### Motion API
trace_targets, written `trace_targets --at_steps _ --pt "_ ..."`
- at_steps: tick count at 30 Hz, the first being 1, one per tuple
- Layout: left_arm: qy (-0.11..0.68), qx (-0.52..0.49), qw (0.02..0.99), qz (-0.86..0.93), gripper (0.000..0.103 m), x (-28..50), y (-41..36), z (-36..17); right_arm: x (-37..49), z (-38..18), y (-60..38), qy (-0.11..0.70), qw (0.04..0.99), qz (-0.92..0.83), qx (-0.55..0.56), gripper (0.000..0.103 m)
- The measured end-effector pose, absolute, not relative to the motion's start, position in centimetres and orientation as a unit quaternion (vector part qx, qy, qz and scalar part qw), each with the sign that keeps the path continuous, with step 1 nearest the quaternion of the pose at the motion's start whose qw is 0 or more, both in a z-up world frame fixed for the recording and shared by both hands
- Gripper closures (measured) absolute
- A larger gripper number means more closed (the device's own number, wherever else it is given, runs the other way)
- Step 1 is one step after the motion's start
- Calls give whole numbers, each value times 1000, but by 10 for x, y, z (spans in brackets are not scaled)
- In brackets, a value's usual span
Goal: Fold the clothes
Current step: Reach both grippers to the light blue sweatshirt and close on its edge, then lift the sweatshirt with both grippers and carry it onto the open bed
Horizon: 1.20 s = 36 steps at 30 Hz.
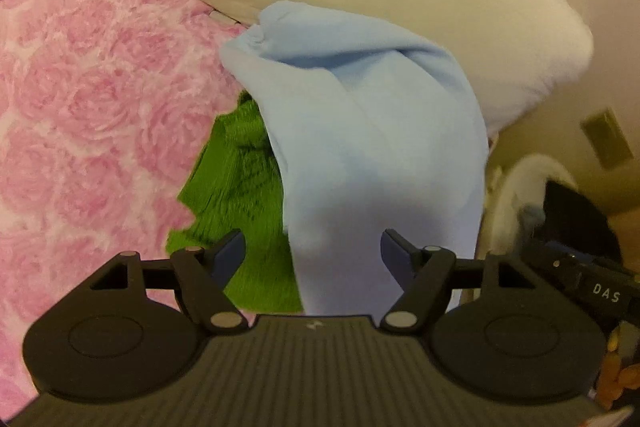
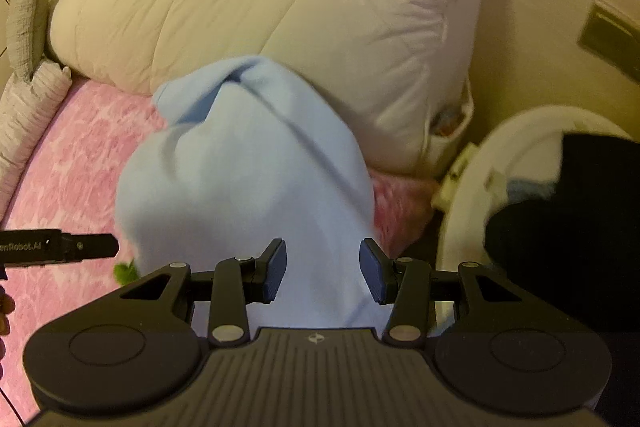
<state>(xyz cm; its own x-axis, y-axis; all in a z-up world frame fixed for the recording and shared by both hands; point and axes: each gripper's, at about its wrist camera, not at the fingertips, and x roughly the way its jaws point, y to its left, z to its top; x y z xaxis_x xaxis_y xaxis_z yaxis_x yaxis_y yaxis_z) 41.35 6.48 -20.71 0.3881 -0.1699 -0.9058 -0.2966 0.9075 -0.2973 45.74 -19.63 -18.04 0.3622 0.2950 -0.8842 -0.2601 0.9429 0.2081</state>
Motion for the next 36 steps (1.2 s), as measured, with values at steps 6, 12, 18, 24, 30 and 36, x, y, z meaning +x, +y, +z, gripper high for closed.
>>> trace_targets --at_steps 6,12,18,24,30,36 --pt "548 -259 793 61 32 437 84 -231 496 -205 -185 535 823 187 34 56" --pt "541 -297 785 43 39 459 93 -247 524 -221 -179 527 823 199 67 49" --pt "534 -324 781 27 54 466 99 -256 541 -232 -166 527 810 247 79 64" --pt "520 -357 776 23 71 462 108 -259 546 -241 -165 534 796 271 90 89" --pt "493 -359 792 4 99 449 109 -230 530 -205 -171 497 805 310 95 98" --pt "436 -376 817 -11 100 409 119 -177 504 -154 -172 457 806 359 114 98"
